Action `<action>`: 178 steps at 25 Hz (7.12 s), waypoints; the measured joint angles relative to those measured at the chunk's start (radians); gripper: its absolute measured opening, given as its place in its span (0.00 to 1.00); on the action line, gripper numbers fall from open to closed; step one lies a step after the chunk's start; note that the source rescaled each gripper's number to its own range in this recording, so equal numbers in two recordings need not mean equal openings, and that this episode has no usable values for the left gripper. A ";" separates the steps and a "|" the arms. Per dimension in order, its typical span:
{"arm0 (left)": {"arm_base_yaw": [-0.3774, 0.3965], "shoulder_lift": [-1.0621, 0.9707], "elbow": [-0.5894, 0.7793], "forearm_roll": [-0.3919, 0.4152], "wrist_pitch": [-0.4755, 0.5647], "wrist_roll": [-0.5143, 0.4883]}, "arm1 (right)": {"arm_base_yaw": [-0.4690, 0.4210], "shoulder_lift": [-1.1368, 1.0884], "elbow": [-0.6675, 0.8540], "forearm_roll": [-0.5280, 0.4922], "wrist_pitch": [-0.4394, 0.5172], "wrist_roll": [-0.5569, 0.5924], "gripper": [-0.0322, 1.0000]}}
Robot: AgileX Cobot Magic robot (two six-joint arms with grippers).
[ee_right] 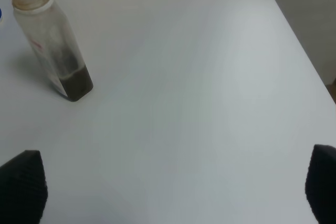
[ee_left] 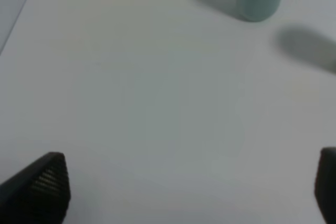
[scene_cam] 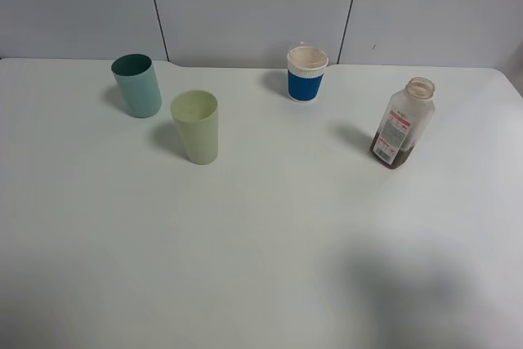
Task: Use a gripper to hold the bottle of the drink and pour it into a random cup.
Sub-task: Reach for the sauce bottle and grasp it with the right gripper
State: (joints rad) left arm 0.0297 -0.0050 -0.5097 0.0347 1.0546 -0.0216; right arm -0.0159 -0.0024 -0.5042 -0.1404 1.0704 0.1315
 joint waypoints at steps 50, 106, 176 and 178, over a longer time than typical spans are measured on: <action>0.000 0.000 0.000 0.000 0.000 0.000 | 0.000 0.000 0.000 0.000 0.000 0.000 1.00; 0.000 0.000 0.000 0.000 0.000 0.000 | 0.067 0.968 -0.161 0.079 -0.429 -0.084 1.00; 0.000 0.000 0.000 0.000 0.000 0.000 | 0.142 1.649 0.340 0.194 -1.961 -0.173 1.00; 0.000 0.000 0.000 0.000 0.000 0.000 | 0.142 1.667 0.340 0.194 -1.977 -0.172 1.00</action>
State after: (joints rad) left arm 0.0297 -0.0050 -0.5097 0.0347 1.0546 -0.0216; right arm 0.1264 1.6643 -0.1645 0.0533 -0.9063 -0.0409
